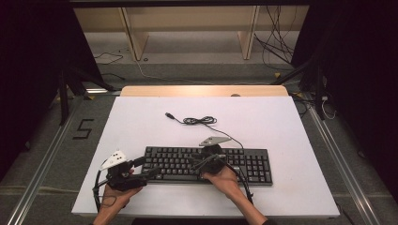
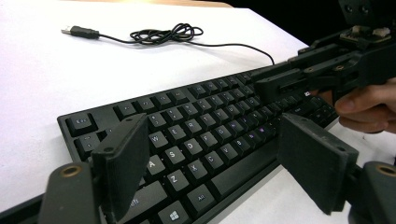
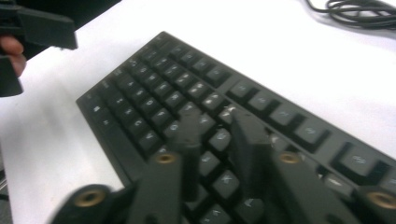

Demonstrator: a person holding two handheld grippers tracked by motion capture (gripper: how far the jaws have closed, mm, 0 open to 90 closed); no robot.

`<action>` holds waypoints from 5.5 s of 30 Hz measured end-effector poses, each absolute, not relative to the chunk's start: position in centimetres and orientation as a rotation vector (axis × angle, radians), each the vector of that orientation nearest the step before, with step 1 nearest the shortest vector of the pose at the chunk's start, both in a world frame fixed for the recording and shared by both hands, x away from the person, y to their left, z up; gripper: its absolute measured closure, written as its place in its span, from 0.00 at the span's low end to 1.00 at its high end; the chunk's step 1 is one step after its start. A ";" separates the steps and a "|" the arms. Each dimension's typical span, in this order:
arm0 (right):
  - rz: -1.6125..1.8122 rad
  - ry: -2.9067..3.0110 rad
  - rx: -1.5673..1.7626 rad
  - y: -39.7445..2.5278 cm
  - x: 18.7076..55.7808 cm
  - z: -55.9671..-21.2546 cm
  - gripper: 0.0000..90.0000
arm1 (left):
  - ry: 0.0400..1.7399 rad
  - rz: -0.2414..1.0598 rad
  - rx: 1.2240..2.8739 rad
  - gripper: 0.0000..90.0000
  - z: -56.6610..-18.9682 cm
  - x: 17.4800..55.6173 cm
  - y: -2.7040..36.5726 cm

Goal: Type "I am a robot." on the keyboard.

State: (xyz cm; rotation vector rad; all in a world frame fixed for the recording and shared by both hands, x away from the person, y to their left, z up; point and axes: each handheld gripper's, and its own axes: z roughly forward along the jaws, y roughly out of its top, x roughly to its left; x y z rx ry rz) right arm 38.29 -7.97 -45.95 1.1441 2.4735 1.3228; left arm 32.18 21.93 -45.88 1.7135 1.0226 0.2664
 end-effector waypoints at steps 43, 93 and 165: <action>1.211 2.484 1.205 -10.0 39.5 -47.1 1.00 | 1.026 0.261 1.710 0.28 -45.9 32.2 22.0; 1.376 2.458 1.171 -11.2 37.2 -45.9 0.59 | 1.038 0.244 1.743 0.32 -46.3 33.0 21.1; 1.421 2.463 1.104 -13.2 33.5 -45.5 0.43 | 1.046 0.184 2.054 0.99 -48.0 39.2 14.3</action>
